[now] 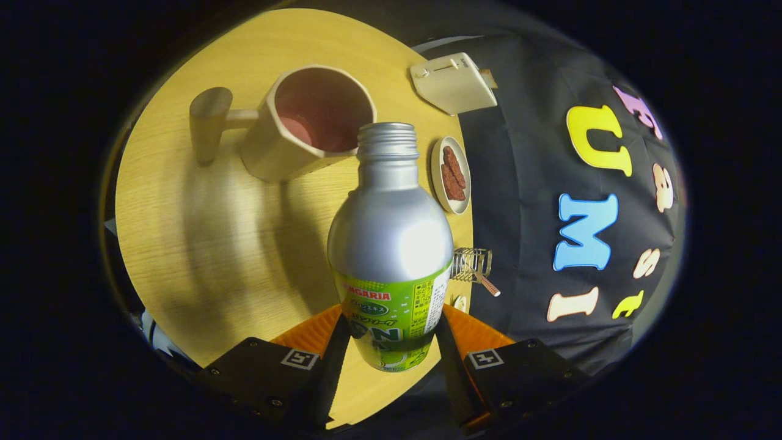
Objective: Take the bottle from table, then pour the juice into the cup, finally place the bottle on the coaster
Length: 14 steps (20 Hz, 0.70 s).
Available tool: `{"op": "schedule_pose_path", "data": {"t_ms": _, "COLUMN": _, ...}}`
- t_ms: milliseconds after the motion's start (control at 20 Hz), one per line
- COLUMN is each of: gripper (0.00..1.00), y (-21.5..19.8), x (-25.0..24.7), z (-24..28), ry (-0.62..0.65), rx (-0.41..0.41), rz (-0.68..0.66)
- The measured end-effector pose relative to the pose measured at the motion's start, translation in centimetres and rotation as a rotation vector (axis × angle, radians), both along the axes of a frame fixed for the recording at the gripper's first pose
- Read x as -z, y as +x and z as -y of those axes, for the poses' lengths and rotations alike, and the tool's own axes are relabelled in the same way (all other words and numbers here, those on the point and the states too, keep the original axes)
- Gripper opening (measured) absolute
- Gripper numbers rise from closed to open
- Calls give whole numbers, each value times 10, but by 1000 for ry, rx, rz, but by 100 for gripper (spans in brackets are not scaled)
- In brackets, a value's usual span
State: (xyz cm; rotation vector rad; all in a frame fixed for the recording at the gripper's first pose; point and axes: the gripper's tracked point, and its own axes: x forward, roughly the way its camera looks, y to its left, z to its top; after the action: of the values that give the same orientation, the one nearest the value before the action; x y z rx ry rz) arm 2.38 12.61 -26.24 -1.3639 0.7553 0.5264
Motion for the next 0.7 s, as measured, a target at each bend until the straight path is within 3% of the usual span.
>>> {"op": "schedule_pose_path", "data": {"t_ms": 350, "gripper": 74, "y": -14, "x": 19, "z": 6, "ry": 228, "rx": 138, "rz": -50}}
{"op": "schedule_pose_path", "data": {"t_ms": 700, "gripper": 74, "y": 1, "x": 11, "z": -6, "ry": 479, "rx": 257, "rz": -44}}
